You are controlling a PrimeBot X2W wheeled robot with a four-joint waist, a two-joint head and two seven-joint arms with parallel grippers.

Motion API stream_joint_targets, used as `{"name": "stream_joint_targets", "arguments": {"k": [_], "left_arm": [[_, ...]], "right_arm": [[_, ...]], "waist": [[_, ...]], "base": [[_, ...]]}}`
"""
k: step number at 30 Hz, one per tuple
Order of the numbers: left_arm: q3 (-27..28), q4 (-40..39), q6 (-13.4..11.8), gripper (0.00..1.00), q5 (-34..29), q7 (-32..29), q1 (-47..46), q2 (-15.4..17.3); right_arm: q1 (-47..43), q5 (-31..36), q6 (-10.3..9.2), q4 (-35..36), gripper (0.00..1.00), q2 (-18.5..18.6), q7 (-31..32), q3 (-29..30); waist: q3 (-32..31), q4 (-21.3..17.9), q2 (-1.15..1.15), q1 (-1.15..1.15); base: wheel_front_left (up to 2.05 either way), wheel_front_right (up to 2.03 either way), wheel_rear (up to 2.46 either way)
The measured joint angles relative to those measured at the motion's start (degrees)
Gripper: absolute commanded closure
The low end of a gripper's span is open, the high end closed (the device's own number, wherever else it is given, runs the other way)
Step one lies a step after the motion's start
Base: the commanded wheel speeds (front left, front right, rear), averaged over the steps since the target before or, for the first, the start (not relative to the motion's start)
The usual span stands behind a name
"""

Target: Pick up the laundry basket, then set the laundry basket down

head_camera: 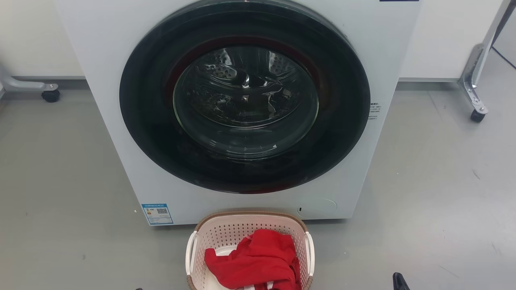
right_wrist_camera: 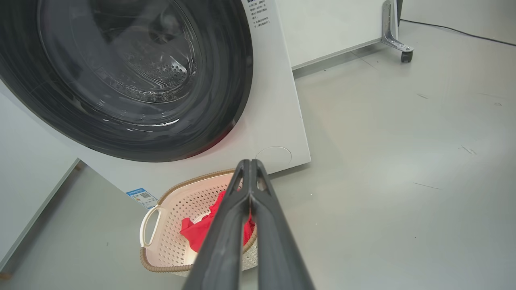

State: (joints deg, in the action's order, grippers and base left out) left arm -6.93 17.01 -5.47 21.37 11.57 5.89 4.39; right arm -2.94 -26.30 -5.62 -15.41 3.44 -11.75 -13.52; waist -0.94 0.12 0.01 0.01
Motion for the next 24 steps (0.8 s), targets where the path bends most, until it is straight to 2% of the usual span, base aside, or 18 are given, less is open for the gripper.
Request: {"name": "stream_joint_targets", "arguments": {"k": [24], "left_arm": [[3.58, 0.19, 3.70, 1.00, 21.02, -5.58, -2.92, -0.53]], "right_arm": [[2.19, -19.12, 3.63, -0.53, 1.00, -0.38, 5.72, 6.33]], "waist": [[0.29, -0.02, 0.00, 0.00]], "base": [[0.00, 0.00, 0.00]]}}
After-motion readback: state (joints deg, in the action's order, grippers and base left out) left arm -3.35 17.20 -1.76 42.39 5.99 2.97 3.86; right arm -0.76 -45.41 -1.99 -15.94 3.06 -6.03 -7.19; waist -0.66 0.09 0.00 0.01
